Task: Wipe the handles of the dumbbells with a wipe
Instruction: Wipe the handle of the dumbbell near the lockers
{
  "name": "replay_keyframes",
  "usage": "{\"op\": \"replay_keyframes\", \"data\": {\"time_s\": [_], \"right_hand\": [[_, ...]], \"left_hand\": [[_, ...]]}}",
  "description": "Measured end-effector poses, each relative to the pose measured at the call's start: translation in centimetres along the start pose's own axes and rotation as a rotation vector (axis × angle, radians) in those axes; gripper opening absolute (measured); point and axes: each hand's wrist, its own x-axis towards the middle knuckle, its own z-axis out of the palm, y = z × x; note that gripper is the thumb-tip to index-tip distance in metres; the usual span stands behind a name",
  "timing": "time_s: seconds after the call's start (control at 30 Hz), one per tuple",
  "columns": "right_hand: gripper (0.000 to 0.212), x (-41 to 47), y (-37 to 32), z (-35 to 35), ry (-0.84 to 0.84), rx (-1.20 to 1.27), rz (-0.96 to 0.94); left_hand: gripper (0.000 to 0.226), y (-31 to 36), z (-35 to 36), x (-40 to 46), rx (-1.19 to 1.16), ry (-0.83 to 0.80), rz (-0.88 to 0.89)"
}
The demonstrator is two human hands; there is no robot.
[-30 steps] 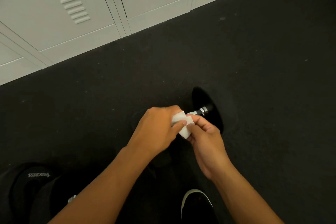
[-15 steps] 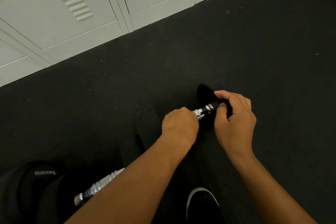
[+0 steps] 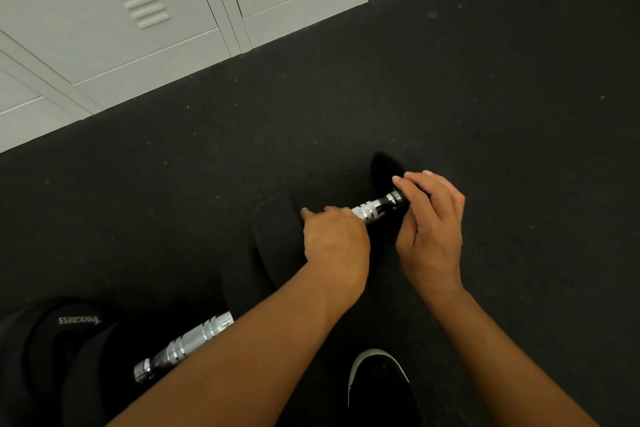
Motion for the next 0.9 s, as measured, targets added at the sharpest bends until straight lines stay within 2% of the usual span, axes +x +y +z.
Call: {"op": "replay_keyframes", "data": {"time_s": [0.07,0.13,0.17,0.27,0.37,0.43,0.6,0.7,0.77,0.9], "right_hand": [[0.038,0.0,0.2,-0.1,-0.004,-0.021,-0.022],[0.033,0.0,0.4,-0.1,-0.003,-0.047,-0.054],[0.031,0.0,0.5,-0.1,-0.004,-0.054,-0.066],[0.035,-0.1,0.6,-0.1,-0.004,-0.053,-0.063],[0.040,-0.1,0.5,-0.1,0.003,-0.026,-0.051],[0.037,-0.1,0.4,-0.2,0.007,-0.012,-0.049],[0.035,-0.1,0.4,-0.1,-0.004,-0.021,-0.039],[0.041,-0.1,0.4,-0.2,-0.025,-0.038,-0.030],[0.044,0.0,0.1,-0.5,-0.047,-0.017,-0.007],[0.041,-1.0,-1.7,-2.1,-0.064,0.067,0.074]], "left_hand": [[0.037,0.9,0.3,0.6,-0.102,0.162,0.073],[0.044,1.9,0.9,1.0,-0.149,0.327,0.187],[0.048,2.2,1.2,1.1,-0.151,0.360,0.225],[0.044,1.8,1.3,0.9,-0.093,0.322,0.147],[0.037,-0.1,0.8,0.5,0.027,0.095,0.017],[0.041,-1.0,0.9,0.4,0.097,0.030,0.005],[0.035,0.4,-0.1,0.6,-0.157,0.171,0.073],[0.046,1.4,0.7,0.9,-0.271,0.316,0.163],[0.051,1.4,1.6,0.9,-0.267,0.373,0.184],[0.042,0.5,1.8,-0.2,-0.165,0.338,0.132]]}}
